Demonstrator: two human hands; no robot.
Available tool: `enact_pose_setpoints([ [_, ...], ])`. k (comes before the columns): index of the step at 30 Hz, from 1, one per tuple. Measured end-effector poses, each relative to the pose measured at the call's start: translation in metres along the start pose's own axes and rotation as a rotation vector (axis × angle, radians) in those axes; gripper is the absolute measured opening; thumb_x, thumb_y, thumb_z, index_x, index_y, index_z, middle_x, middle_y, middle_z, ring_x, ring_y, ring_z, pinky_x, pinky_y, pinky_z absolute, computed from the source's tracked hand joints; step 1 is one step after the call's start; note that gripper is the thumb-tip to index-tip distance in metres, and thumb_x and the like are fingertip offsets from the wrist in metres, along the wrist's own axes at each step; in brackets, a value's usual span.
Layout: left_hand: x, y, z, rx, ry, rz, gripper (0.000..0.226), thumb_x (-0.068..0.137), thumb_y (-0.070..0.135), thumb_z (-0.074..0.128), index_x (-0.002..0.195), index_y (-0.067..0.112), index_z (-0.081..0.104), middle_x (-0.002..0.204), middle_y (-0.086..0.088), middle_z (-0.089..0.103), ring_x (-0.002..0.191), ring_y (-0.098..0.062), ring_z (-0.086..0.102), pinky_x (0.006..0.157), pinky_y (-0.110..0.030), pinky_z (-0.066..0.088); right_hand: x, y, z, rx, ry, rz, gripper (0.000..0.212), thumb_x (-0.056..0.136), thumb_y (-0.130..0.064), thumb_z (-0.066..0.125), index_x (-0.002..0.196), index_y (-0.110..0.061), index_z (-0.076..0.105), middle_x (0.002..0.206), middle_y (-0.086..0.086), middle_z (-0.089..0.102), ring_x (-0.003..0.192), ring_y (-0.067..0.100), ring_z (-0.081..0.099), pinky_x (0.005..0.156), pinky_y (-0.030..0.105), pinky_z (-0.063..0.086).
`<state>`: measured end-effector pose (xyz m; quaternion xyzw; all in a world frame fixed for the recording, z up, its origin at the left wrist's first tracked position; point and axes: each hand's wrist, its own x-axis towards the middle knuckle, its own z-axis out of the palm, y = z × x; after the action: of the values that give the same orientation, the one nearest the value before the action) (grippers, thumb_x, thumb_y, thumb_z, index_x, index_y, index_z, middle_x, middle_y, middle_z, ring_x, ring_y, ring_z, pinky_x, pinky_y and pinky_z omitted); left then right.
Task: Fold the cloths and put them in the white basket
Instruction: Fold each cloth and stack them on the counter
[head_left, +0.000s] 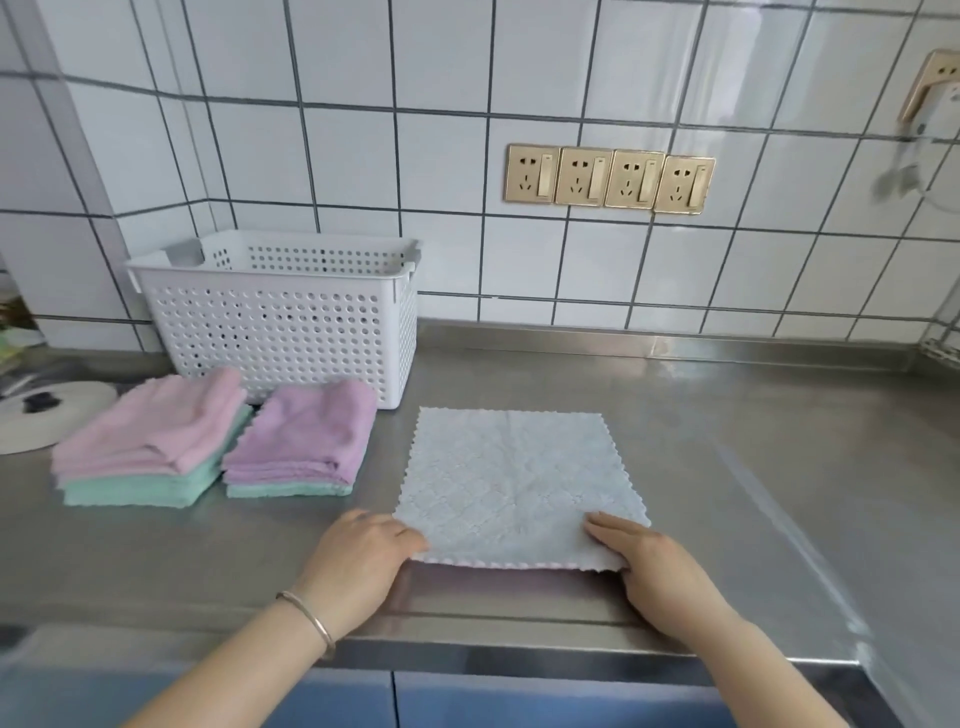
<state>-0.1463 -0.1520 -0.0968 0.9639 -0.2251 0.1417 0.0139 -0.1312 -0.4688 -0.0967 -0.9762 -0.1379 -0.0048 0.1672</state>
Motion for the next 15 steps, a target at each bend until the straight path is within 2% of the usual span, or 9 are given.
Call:
enact_pose_setpoints([
  [2,-0.004,-0.005,-0.001,-0.129,0.017,-0.050,0.031,0.068,0.020,0.047,0.072,0.034,0.075,0.075,0.020,0.073,0.068,0.000,0.070,0.058,-0.011,0.052,-0.006,0.003,-0.005,0.013,0.035,0.017,0.061,0.082,0.004,0.041,0.133,-0.029,0.052,0.144,-0.020,0.040,0.134,0.001,0.039,0.107,0.011,0.028],
  [4,-0.010,-0.009,0.000,-0.294,0.056,-0.127,0.025,0.078,0.024,0.053,0.088,0.030,0.075,0.093,0.015,0.074,0.084,-0.006,0.070,0.076,-0.017,0.053,-0.013,0.004,-0.012,0.048,0.055,0.056,0.049,0.084,0.003,0.047,0.122,-0.023,0.063,0.135,-0.015,0.054,0.126,0.005,0.050,0.101,0.009,0.031],
  [5,-0.014,-0.009,-0.002,-0.361,0.031,-0.182,0.028,0.082,0.035,0.049,0.094,0.030,0.074,0.098,0.013,0.074,0.089,-0.009,0.069,0.081,-0.021,0.053,-0.016,0.004,-0.016,0.071,0.052,0.076,0.040,0.085,0.000,0.051,0.115,-0.021,0.068,0.127,-0.012,0.062,0.119,0.008,0.056,0.096,0.011,0.035],
  [6,-0.017,-0.008,-0.006,-0.432,-0.002,-0.233,0.039,0.081,0.049,0.041,0.097,0.032,0.071,0.098,0.013,0.073,0.089,-0.010,0.068,0.082,-0.026,0.053,-0.021,0.004,-0.022,0.081,0.044,0.092,0.031,0.086,-0.003,0.054,0.107,-0.018,0.072,0.117,-0.008,0.068,0.110,0.012,0.061,0.090,0.015,0.040],
  [8,-0.024,-0.007,-0.012,-0.492,-0.045,-0.282,0.046,0.078,0.059,0.032,0.096,0.033,0.066,0.085,0.012,0.073,0.077,-0.010,0.066,0.074,-0.032,0.053,-0.031,0.004,-0.035,0.080,0.000,0.118,0.016,0.088,-0.013,0.059,0.092,-0.014,0.074,0.092,-0.001,0.074,0.087,0.017,0.065,0.073,0.022,0.043],
  [10,-0.030,-0.003,-0.019,-0.470,-0.086,-0.272,0.037,0.085,0.053,0.042,0.088,0.022,0.061,0.065,0.006,0.064,0.059,-0.011,0.055,0.063,-0.030,0.045,-0.043,0.005,-0.047,0.134,-0.053,0.118,0.016,0.087,-0.016,0.060,0.077,-0.019,0.071,0.069,-0.009,0.069,0.064,0.005,0.057,0.058,0.017,0.037],
  [12,-0.031,-0.001,-0.029,-0.497,-0.146,-0.263,0.031,0.090,0.042,0.048,0.076,0.016,0.056,0.052,0.004,0.048,0.049,-0.009,0.038,0.053,-0.024,0.031,-0.052,0.006,-0.059,0.220,-0.140,0.120,0.036,0.086,-0.015,0.061,0.053,-0.028,0.055,0.049,-0.012,0.050,0.050,0.004,0.041,0.052,0.018,0.030],
  [13,-0.031,-0.001,-0.035,-0.523,-0.186,-0.258,0.031,0.091,0.037,0.051,0.068,0.016,0.051,0.048,0.006,0.043,0.047,-0.009,0.033,0.051,-0.021,0.026,-0.055,0.007,-0.064,0.264,-0.180,0.116,0.043,0.085,-0.015,0.063,0.048,-0.027,0.044,0.048,-0.009,0.040,0.049,0.005,0.033,0.052,0.020,0.026],
  [15,-0.026,-0.002,-0.046,-0.610,-0.256,-0.265,0.037,0.091,0.033,0.054,0.058,0.021,0.040,0.045,0.007,0.035,0.047,-0.006,0.030,0.048,-0.018,0.021,-0.058,0.009,-0.074,0.350,-0.198,0.140,0.046,0.084,-0.017,0.067,0.047,-0.024,0.039,0.051,-0.007,0.034,0.052,0.004,0.028,0.053,0.024,0.023],
])
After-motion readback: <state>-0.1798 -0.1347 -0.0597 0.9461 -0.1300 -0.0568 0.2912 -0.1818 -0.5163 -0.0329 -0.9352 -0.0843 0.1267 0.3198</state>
